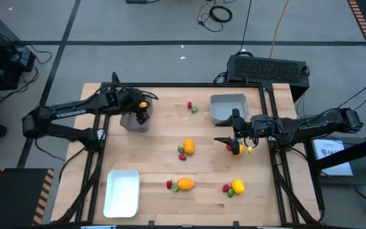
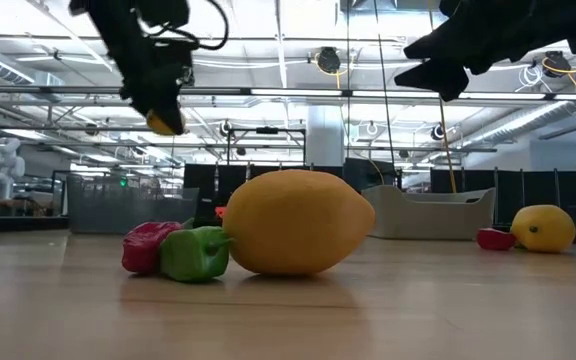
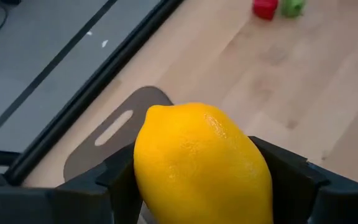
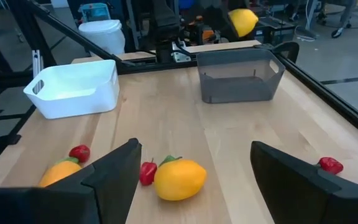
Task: Sort produce into baskets
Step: Put the lemon into the black bin
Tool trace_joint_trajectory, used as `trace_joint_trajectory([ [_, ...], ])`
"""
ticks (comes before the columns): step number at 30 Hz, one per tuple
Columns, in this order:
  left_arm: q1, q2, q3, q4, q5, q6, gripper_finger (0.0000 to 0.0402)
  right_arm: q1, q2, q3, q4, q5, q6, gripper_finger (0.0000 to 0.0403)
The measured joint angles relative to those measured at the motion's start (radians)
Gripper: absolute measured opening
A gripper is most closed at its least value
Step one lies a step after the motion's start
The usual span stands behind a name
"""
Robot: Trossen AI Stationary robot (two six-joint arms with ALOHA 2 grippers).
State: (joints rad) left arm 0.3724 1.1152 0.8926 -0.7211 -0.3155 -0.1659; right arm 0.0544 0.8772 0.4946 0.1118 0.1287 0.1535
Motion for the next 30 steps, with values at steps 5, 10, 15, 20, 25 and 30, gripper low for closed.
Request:
trace_joint_trajectory([
  [5, 0.035, -0.026, -0.095, 0.068, -0.003, -0.055, 0.0258, 0.000, 0.000, 0.000, 0.032, 0.001, -0.007, 0.0290],
  [10, 0.076, -0.005, -0.161, 0.104, -0.026, -0.098, 0.0258, 0.000, 0.000, 0.000, 0.041, 0.001, -0.008, 0.0290],
  [15, 0.112, 0.020, -0.192, 0.110, -0.030, -0.111, 0.0258, 0.000, 0.000, 0.000, 0.042, 0.001, -0.008, 0.0290],
  [20, 0.120, 0.023, -0.192, 0.121, -0.030, -0.111, 0.0258, 0.000, 0.000, 0.000, 0.041, 0.001, -0.012, 0.0290],
  [25, 0.120, 0.023, -0.192, 0.122, -0.030, -0.111, 0.0258, 0.000, 0.000, 0.000, 0.041, 0.001, -0.012, 0.0290],
  [30, 0.120, 0.023, -0.192, 0.122, -0.030, -0.111, 0.0258, 0.000, 0.000, 0.000, 0.041, 0.001, -0.012, 0.0290],
])
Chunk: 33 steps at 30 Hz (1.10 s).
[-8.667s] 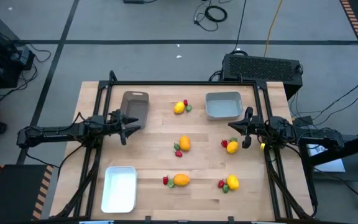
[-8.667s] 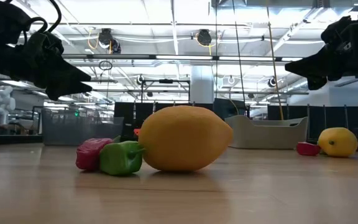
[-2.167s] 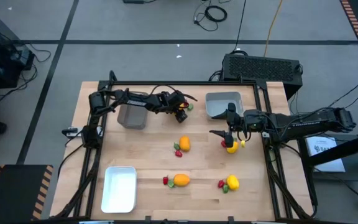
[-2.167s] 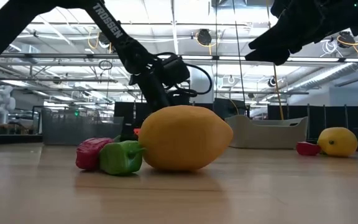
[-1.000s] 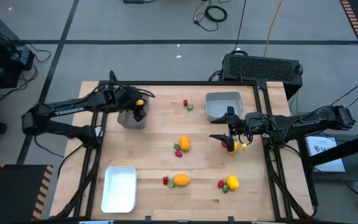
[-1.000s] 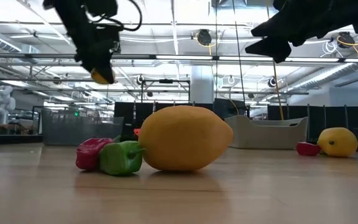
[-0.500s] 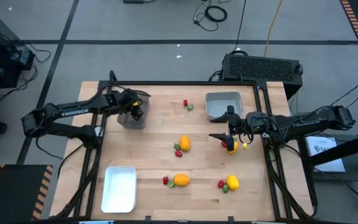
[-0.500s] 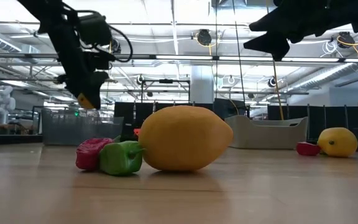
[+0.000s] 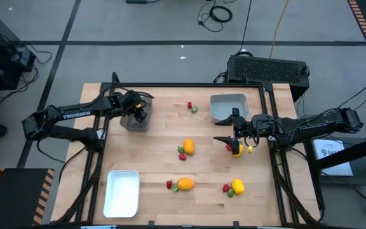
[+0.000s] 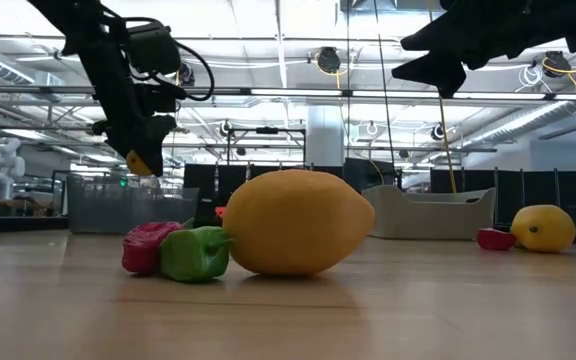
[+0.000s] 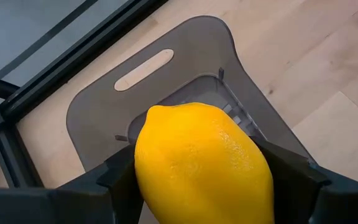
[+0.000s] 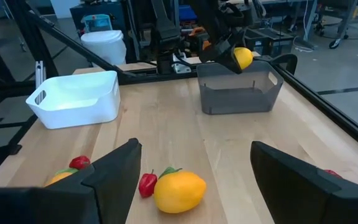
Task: Sort produce into baskets
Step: Put the lemon into the black bin
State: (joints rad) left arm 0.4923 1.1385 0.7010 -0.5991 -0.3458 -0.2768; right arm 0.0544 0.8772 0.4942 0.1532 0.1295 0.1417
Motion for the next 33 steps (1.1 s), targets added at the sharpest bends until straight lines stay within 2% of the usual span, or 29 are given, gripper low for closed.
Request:
trace_joint_trajectory([
  [21, -0.001, 0.000, 0.000, -0.010, 0.006, 0.046, 0.0260, 0.000, 0.000, 0.000, 0.000, 0.000, 0.000, 0.0290],
  [33, -0.001, 0.000, 0.004, -0.009, 0.006, 0.136, 0.0334, 0.000, 0.000, 0.000, 0.000, 0.000, -0.007, 0.0290],
])
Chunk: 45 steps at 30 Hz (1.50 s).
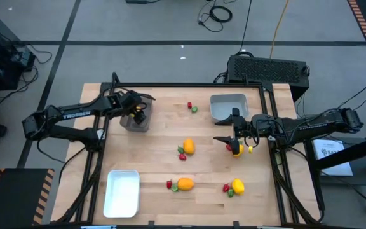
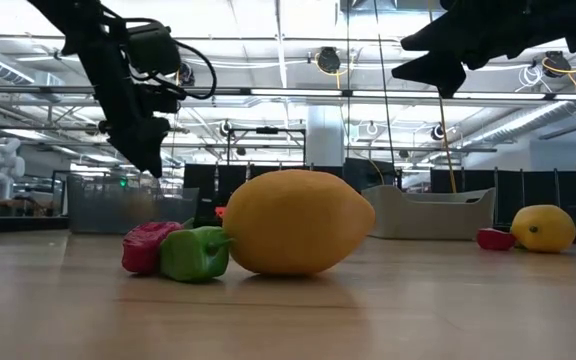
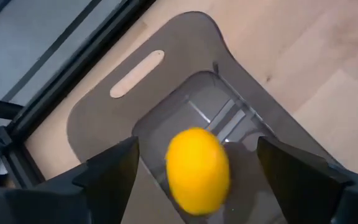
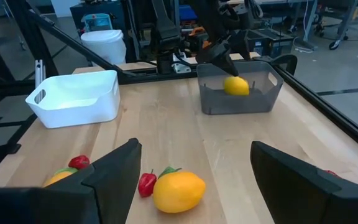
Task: Sort produce into baskets
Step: Put the lemon into the black bin
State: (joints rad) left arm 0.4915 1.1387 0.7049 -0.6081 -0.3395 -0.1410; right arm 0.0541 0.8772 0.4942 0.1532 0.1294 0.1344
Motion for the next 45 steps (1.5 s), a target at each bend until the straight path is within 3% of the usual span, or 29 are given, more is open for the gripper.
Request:
trace_joint_trajectory([
  [5, 0.000, 0.000, 0.049, -0.014, -0.004, 0.000, 0.0338, 0.000, 0.000, 0.000, 0.000, 0.000, -0.012, 0.0290],
  [10, -0.008, 0.000, 0.118, -0.033, 0.059, -0.003, 0.0338, 0.000, 0.000, 0.000, 0.000, 0.000, -0.012, 0.0290],
  [17, -0.097, 0.000, 0.129, 0.065, 0.396, -0.009, 0.0338, 0.000, 0.000, 0.000, 0.000, 0.000, -0.012, 0.0290],
  [20, -0.187, 0.000, 0.110, 0.158, 0.476, -0.009, 0.0338, 0.000, 0.000, 0.000, 0.000, 0.000, -0.012, 0.0290],
  [27, -0.434, 0.044, 0.088, 0.358, 0.441, -0.003, 0.0338, 0.000, 0.000, 0.000, 0.009, 0.000, -0.012, 0.0290],
  [33, -0.606, 0.183, 0.089, 0.559, 0.356, 0.021, 0.0338, 0.000, 0.000, 0.000, 0.025, 0.000, -0.012, 0.0290],
  [39, -0.685, 0.347, 0.146, 0.629, 0.283, 0.099, 0.0338, 0.000, 0.000, 0.000, 0.027, 0.000, -0.012, 0.0290],
  [45, -0.683, 0.501, 0.232, 0.726, 0.270, 0.155, 0.0338, 0.000, 0.000, 0.000, 0.031, 0.000, -0.015, 0.0290],
])
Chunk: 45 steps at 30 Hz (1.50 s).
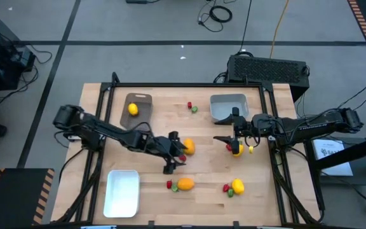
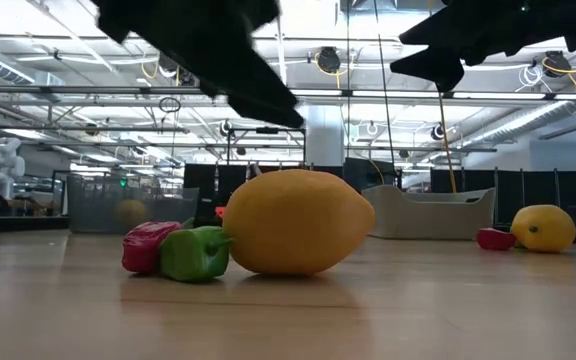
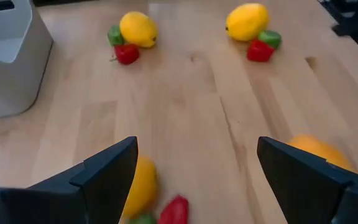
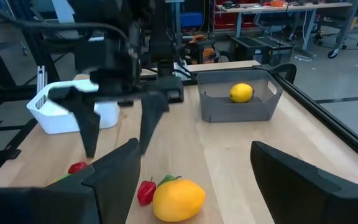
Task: Sort produce into baskets
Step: Put the lemon into the black bin
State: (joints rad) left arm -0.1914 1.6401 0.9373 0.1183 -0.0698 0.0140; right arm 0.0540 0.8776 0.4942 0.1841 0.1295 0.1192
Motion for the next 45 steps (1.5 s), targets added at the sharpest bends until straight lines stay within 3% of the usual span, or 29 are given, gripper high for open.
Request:
trace_joint_trajectory([
  [4, 0.011, 0.081, 0.066, 0.004, -0.006, -0.004, 0.0338, 0.000, 0.000, 0.000, -0.002, 0.000, 0.000, 0.0290],
  [10, -0.021, 0.121, 0.133, -0.018, 0.137, 0.001, 0.0338, 0.000, 0.000, 0.000, -0.005, 0.000, 0.000, 0.0290],
  [13, -0.069, 0.118, 0.158, -0.058, 0.146, -0.005, 0.0338, 0.000, 0.000, 0.000, -0.005, 0.000, 0.013, 0.0290],
  [16, -0.130, 0.118, 0.179, -0.097, 0.114, -0.007, 0.0338, 0.000, 0.000, 0.000, -0.005, 0.000, 0.023, 0.0290],
  [22, -0.226, 0.118, 0.181, -0.144, -0.077, -0.068, 0.0338, 0.000, 0.000, 0.000, -0.008, -0.001, 0.059, 0.0290],
  [25, -0.240, 0.120, 0.181, -0.143, -0.118, -0.138, 0.0338, 0.000, 0.000, 0.000, -0.008, -0.001, 0.060, 0.0290],
  [36, -0.235, 0.243, 0.181, -0.096, -0.129, -0.166, 0.0338, 0.000, 0.000, 0.000, -0.008, -0.001, 0.060, 0.0290],
  [45, -0.232, 0.261, 0.181, -0.087, -0.077, -0.191, 0.0338, 0.000, 0.000, 0.000, -0.011, 0.000, 0.053, 0.0290],
])
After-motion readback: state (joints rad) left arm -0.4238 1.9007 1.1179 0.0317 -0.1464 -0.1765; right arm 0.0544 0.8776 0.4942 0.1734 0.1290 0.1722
